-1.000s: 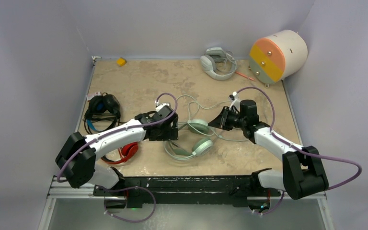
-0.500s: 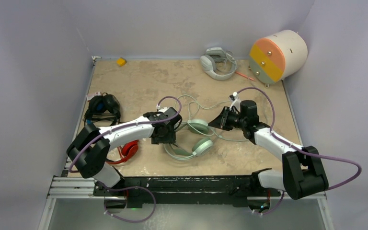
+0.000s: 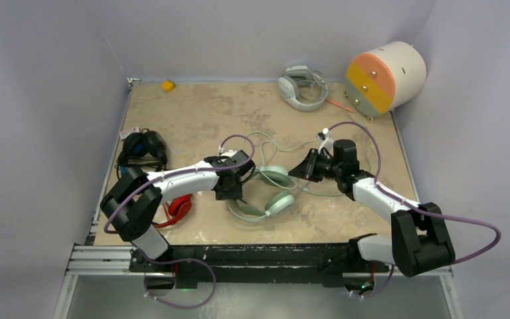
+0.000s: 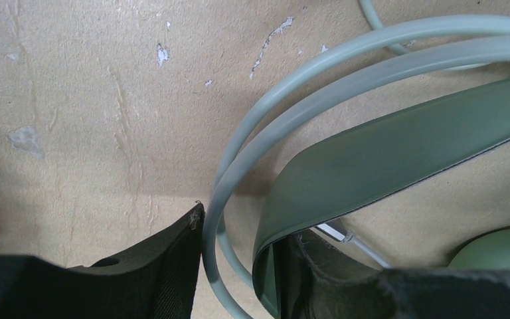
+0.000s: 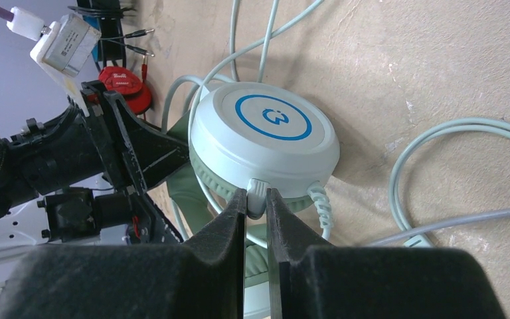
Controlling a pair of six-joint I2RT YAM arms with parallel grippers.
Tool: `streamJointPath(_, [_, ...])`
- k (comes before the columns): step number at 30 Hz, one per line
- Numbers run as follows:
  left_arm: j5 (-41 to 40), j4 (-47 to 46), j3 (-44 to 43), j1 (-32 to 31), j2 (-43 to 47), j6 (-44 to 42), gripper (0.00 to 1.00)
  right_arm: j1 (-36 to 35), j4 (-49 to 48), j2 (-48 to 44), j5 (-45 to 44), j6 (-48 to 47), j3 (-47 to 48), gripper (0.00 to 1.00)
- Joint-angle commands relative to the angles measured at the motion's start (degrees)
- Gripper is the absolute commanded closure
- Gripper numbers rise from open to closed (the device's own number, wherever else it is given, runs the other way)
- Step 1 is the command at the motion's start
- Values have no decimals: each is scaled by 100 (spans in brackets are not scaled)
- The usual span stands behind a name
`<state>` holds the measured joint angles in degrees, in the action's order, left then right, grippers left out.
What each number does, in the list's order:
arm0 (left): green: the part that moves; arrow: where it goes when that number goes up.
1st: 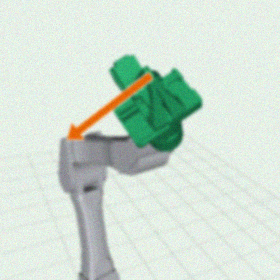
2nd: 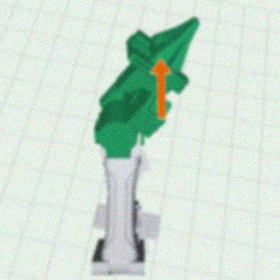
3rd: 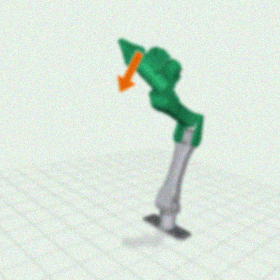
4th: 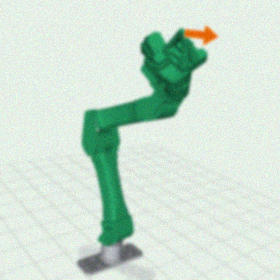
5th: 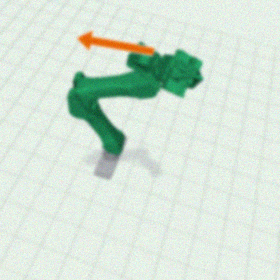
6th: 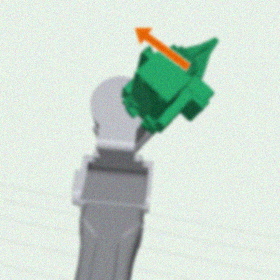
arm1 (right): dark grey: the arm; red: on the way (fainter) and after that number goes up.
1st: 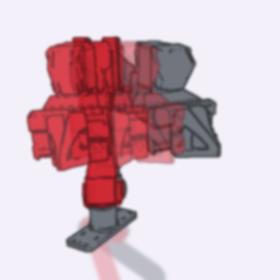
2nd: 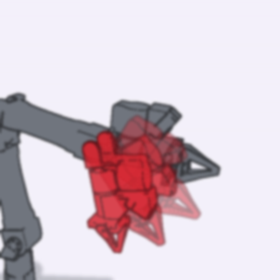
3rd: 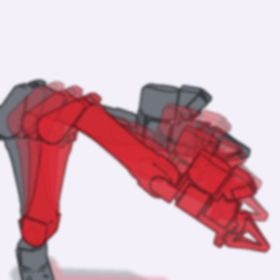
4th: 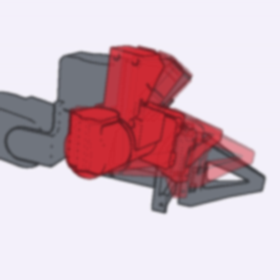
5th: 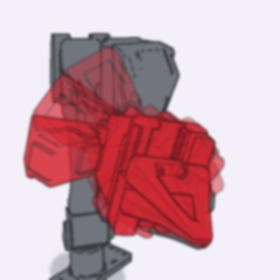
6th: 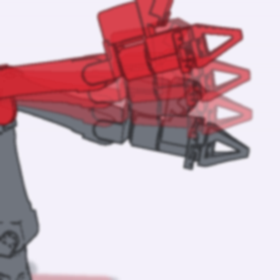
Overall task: Wrap the headphones
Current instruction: Pick up the headphones from the center of the board.
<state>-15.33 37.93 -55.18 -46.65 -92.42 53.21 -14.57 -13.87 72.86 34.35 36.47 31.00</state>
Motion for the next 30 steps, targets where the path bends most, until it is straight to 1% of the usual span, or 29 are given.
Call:
streamJointPath(1, [-207,-109,-6,-4,-32,89,62,57,-81,-71,105,-20,-78,97])
streamJointPath(3, [-214,-119,-27,-2,-91,84,65,76,-77,-73,113,-24,-87,97])
streamJointPath(4, [-222,-119,-40,-4,-118,80,69,81,-73,-80,121,-22,-92,97])
streamJointPath(5, [-236,-109,-49,-4,-140,69,80,85,-72,-93,125,-24,-94,97])
streamJointPath(7, [-311,-58,-74,-6,-177,88,95,94,-64,-109,132,-23,-103,97])
streamJointPath(8, [-334,-32,-78,-3,-187,92,100,102,-57,-124,129,-22,-103,97])
streamJointPath(11, [-395,113,-150,-2,-143,48,100,132,-10,-205,153,-20,-96,97])
streamJointPath(14, [-590,331,-221,-3,148,4,100,164,215,-466,182,-75,-6,92])
streamJointPath(18, [-732,607,-358,-2,706,-152,100,174,842,-929,136,-371,304,76])
streamJointPath(22, [-717,852,-663,7,1257,-389,100,173,1433,-1536,-111,-695,586,58])
streamJointPath(26, [-743,1203,-1026,113,1540,-649,100,169,1996,-2131,-454,-898,817,47])
streamJointPath(30, [-668,1502,-1234,617,1774,-921,100,174,2448,-2570,-854,-1071,989,36])
